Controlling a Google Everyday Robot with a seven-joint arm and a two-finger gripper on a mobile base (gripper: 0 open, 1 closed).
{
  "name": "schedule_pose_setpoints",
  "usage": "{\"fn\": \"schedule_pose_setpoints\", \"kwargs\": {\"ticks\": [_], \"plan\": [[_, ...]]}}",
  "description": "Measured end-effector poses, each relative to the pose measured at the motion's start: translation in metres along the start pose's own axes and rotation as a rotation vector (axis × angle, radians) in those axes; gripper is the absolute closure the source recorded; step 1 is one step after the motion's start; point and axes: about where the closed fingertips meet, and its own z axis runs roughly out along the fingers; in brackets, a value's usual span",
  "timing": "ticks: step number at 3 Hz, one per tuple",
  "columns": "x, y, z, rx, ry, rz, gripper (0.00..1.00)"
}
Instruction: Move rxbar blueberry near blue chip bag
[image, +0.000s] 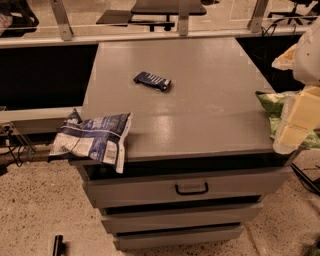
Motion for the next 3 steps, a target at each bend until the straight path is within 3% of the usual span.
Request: {"fn": "schedule_pose_setpoints", "kwargs": {"ticks": [1,2,3], "plan": [[0.000,0.000,0.000,0.000,0.000,0.000,0.00],[-0.017,-0.016,0.009,0.011,-0.034,-0.029,0.00],[-0.066,-0.066,0.032,0.027,-0.115,-0.076,0.00]]}}
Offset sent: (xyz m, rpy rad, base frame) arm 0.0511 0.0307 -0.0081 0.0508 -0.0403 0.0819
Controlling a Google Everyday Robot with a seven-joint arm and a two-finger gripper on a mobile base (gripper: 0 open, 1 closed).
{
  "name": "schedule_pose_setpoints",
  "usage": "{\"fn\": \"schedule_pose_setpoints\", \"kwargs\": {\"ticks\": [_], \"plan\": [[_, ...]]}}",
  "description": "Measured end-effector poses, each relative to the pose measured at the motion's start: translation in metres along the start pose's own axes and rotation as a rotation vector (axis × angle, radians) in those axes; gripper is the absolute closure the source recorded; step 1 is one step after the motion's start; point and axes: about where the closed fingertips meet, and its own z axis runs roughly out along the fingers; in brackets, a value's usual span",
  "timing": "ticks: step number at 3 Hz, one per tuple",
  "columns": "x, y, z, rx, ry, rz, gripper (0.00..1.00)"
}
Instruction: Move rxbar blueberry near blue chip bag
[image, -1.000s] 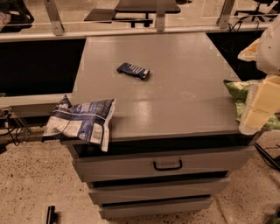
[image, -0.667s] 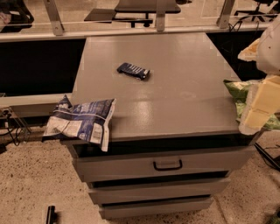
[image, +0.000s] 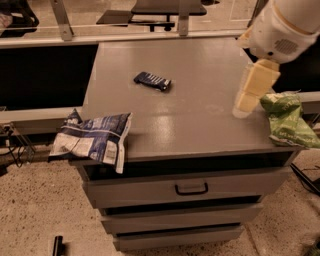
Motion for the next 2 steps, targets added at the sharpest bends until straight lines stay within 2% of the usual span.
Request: {"fn": "schedule_pose_setpoints", "kwargs": {"ticks": [1,2], "plan": [[-0.033,-0.041,0.013,0.016,-0.068,-0.021,0.00],[-0.064,-0.083,0.033,0.017,-0.165,0.014,0.00]]}}
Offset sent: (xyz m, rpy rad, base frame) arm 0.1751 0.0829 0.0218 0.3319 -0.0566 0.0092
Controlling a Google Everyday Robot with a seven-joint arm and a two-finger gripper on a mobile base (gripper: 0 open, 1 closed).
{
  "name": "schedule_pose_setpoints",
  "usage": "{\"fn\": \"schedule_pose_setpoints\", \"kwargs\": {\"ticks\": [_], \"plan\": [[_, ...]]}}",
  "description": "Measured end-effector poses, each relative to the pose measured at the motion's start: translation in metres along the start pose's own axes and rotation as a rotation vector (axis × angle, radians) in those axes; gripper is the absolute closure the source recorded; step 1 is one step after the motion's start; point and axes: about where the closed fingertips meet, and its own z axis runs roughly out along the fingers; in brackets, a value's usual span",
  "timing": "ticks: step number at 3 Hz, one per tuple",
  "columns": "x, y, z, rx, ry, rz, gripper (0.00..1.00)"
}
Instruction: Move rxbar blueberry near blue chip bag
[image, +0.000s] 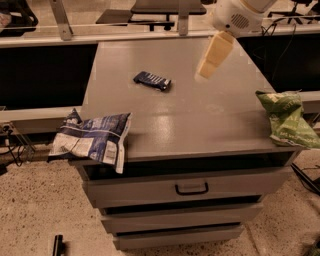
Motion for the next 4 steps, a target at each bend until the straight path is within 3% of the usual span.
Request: {"fn": "schedule_pose_setpoints", "kwargs": {"ticks": [1,2,4], "plan": [[-0.024,-0.037,0.035,-0.012,-0.103,0.075,0.00],[-0.037,-0.058,0.073,-0.030,-0.164,0.153,0.00],[-0.043,-0.065,0.150,-0.063,-0.188,0.228,0.00]]}}
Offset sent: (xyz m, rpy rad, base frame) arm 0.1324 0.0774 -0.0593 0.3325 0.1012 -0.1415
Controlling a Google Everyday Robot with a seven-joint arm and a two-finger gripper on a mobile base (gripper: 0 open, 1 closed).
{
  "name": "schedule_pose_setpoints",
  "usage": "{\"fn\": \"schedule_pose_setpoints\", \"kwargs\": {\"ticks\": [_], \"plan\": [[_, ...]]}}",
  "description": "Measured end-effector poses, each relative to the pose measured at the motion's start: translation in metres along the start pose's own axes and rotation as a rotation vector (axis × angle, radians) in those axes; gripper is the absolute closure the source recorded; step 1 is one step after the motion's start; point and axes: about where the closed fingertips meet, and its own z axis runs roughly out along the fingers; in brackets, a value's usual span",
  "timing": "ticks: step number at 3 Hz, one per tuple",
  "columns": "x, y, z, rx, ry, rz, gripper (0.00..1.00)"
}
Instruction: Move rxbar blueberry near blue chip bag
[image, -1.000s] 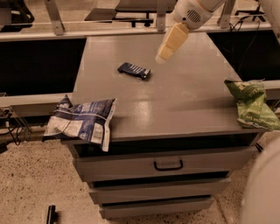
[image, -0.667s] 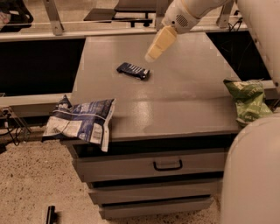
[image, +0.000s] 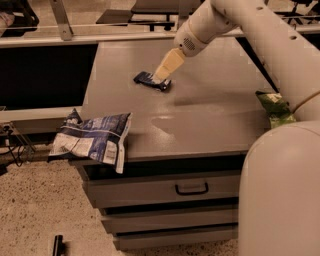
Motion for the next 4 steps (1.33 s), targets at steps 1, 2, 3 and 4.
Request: {"fn": "schedule_pose_setpoints", "kwargs": {"ticks": [1,2,3,4], "plan": [[0.019,0.008,0.049,-0.049,0.000,0.028,0.00],[0.025,0.009,0.058,-0.055,0.010,0.043,0.00],[0.025,0.009,0.058,-0.055,0.010,0.043,0.00],[0.025,0.011,0.063,-0.062,0.012,0.042,0.23]]}}
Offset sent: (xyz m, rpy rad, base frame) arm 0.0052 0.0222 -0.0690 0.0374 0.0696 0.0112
